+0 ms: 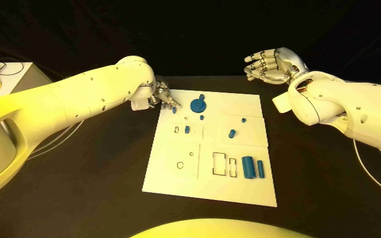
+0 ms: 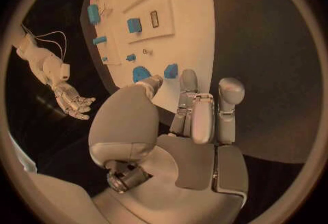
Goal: Assemble the parts on the task board
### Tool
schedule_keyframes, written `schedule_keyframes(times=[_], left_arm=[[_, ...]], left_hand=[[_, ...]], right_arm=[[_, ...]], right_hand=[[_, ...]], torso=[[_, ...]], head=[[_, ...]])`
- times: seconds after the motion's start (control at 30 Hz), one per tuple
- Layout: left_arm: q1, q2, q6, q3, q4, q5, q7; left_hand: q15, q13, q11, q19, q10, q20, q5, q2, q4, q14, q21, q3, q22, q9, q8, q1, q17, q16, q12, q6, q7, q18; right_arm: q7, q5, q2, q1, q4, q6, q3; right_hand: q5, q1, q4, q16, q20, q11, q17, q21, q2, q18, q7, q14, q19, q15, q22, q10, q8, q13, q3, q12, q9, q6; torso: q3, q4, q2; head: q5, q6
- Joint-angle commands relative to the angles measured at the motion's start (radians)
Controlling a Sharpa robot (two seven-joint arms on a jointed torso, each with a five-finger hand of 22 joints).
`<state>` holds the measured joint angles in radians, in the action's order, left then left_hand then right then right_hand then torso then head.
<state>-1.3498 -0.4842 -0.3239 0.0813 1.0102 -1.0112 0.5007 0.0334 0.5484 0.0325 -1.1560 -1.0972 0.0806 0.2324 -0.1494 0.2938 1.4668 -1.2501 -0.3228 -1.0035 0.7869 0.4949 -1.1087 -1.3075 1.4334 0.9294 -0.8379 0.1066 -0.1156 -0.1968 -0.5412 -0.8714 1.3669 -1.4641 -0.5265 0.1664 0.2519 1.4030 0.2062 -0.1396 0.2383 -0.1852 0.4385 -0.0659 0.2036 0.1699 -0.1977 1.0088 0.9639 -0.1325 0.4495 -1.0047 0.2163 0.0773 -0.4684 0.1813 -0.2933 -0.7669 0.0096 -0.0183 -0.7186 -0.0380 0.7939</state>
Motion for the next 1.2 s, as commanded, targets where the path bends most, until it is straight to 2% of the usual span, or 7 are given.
schedule_keyframes(times=[0.03,0.2,0.57,0.7,0.77,0.87,1.2], left_arm=[[0.001,0.004,-0.035,0.0,0.001,-0.005,-0.004],[0.002,0.006,-0.037,0.001,-0.002,-0.009,0.0],[0.003,0.007,-0.033,0.002,0.002,-0.006,0.003],[0.003,0.005,-0.021,0.001,0.007,0.022,0.004],[0.003,0.002,-0.015,0.001,0.01,0.036,0.004],[0.003,-0.002,-0.008,0.001,0.017,0.049,0.004],[0.003,-0.022,0.009,0.0,0.051,0.064,0.006]], left_hand=[[-0.006,-0.002,-0.001,-0.006,0.008,0.002,0.002,0.012,-0.005,0.014,-0.006,-0.009,0.0,-0.005,-0.003,-0.024,-0.017,0.007,0.005,-0.011,0.0,-0.009],[-0.002,-0.005,-0.005,-0.007,0.011,0.001,0.0,0.032,-0.018,0.014,-0.007,-0.048,-0.002,-0.016,0.0,-0.091,-0.017,0.01,0.008,-0.016,-0.005,-0.009],[0.001,-0.009,-0.009,-0.008,0.01,-0.001,-0.002,0.038,-0.016,0.017,-0.008,-0.07,-0.005,-0.019,0.013,-0.117,-0.023,0.014,0.01,-0.032,-0.01,-0.008],[0.014,-0.016,-0.025,-0.014,0.002,-0.008,-0.004,0.047,-0.026,0.021,-0.013,-0.113,-0.013,0.01,0.063,-0.155,-0.03,0.02,0.008,-0.053,-0.029,-0.007],[0.021,-0.024,-0.032,-0.014,-0.002,-0.015,-0.006,0.058,-0.046,0.022,-0.013,-0.165,-0.014,0.043,0.099,-0.183,-0.031,0.021,0.003,-0.044,-0.036,-0.007],[0.022,-0.034,-0.032,-0.017,-0.009,-0.019,-0.011,0.053,-0.089,0.023,-0.018,-0.277,-0.022,0.082,0.133,-0.198,-0.032,0.023,-0.003,-0.016,-0.035,-0.005],[0.021,-0.041,-0.031,-0.025,-0.017,-0.02,-0.014,0.029,-0.148,0.026,-0.028,-0.385,-0.038,0.106,0.154,-0.17,-0.039,0.029,-0.003,-0.007,-0.034,-0.003]], right_arm=[[-0.02,0.013,0.002,-0.001,0.002,0.017,0.0],[-0.01,0.013,0.001,-0.002,0.002,0.018,0.0],[0.001,0.014,0.001,-0.002,0.003,0.022,0.001],[0.002,0.014,0.001,-0.002,0.003,0.022,0.001],[0.002,0.014,0.001,-0.002,0.004,0.022,0.001],[0.001,0.014,0.001,-0.003,0.004,0.022,0.001],[-0.001,0.014,0.001,-0.005,0.005,0.021,0.001]], right_hand=[[-0.004,-0.008,-0.01,0.008,0.003,-0.003,-0.009,0.004,-0.001,0.01,-0.056,-0.002,-0.005,-0.007,-0.013,0.006,-0.007,-0.007,0.0,-0.005,0.002,0.007],[-0.004,-0.012,-0.013,0.013,0.005,-0.005,-0.016,0.003,-0.005,0.01,-0.057,-0.004,-0.008,-0.009,-0.024,0.009,-0.009,-0.011,-0.002,-0.007,0.004,0.009],[-0.004,-0.016,-0.015,0.016,0.007,-0.006,-0.02,0.003,-0.006,0.01,-0.059,-0.006,-0.009,-0.01,-0.032,0.012,-0.011,-0.012,-0.002,-0.008,0.005,0.011],[-0.004,-0.016,-0.015,0.016,0.007,-0.006,-0.02,0.003,-0.006,0.01,-0.059,-0.006,-0.009,-0.01,-0.032,0.012,-0.011,-0.012,-0.002,-0.008,0.005,0.011],[-0.005,-0.017,-0.015,0.017,0.007,-0.006,-0.021,0.003,-0.006,0.01,-0.059,-0.006,-0.01,-0.011,-0.034,0.013,-0.011,-0.013,-0.002,-0.008,0.005,0.011],[-0.005,-0.018,-0.016,0.017,0.007,-0.007,-0.022,0.003,-0.006,0.01,-0.059,-0.006,-0.01,-0.011,-0.035,0.013,-0.011,-0.013,-0.001,-0.008,0.005,0.011],[-0.005,-0.021,-0.015,0.018,0.008,-0.007,-0.024,0.003,-0.006,0.01,-0.06,-0.006,-0.01,-0.011,-0.038,0.013,-0.012,-0.013,-0.001,-0.008,0.006,0.012]], torso=[[0.0001,-0.0001,0.0],[-0.0002,0.0,-0.001],[-0.0003,-0.0001,0.0],[0.0,0.0002,0.0],[-0.0002,0.0005,0.0],[-0.0004,0.0008,0.0],[0.0006,-0.0005,0.0]], head=[[-0.001,0.001],[0.0,0.004],[0.0,0.008],[0.0,0.009],[0.0,0.009],[0.001,0.01],[0.001,0.012]])
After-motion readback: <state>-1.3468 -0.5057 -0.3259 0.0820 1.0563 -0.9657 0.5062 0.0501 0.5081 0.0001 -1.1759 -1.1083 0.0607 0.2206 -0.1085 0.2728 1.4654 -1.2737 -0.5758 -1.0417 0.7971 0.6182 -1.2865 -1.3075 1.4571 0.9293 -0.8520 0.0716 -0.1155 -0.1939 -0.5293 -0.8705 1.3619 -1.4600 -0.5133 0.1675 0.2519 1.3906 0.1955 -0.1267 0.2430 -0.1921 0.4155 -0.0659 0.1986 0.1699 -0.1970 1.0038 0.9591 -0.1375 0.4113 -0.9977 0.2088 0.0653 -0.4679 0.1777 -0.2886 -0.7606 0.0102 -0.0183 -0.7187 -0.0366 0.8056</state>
